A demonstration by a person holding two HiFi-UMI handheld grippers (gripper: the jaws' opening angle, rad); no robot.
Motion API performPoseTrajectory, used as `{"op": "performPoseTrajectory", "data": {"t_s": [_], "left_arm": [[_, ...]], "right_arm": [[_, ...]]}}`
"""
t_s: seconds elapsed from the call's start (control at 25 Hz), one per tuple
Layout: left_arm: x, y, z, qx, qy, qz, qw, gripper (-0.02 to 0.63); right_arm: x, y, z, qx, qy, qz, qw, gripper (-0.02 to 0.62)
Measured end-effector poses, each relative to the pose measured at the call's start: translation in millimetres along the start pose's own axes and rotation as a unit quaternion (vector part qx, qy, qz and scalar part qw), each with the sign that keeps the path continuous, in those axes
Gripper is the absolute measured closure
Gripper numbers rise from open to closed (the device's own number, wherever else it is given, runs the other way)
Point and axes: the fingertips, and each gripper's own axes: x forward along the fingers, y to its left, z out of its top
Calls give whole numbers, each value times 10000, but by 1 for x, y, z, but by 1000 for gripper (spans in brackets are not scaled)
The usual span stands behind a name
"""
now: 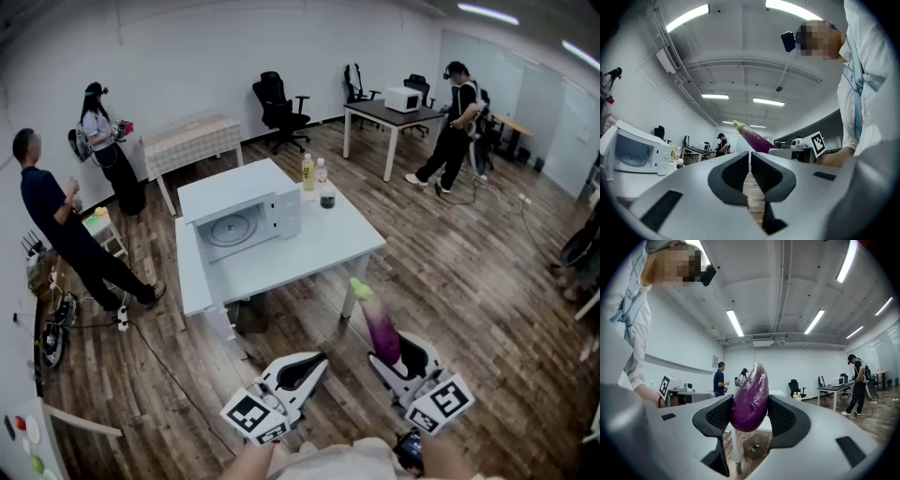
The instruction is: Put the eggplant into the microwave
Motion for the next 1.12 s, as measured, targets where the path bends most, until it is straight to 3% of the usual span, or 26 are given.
{"op": "performPoseTrajectory", "data": {"t_s": [1.12], "left_arm": [[-17, 7, 5, 8, -68, 135, 9999, 589]], "right_arm": [[15, 21, 6, -122, -82, 179, 9997, 350]]}}
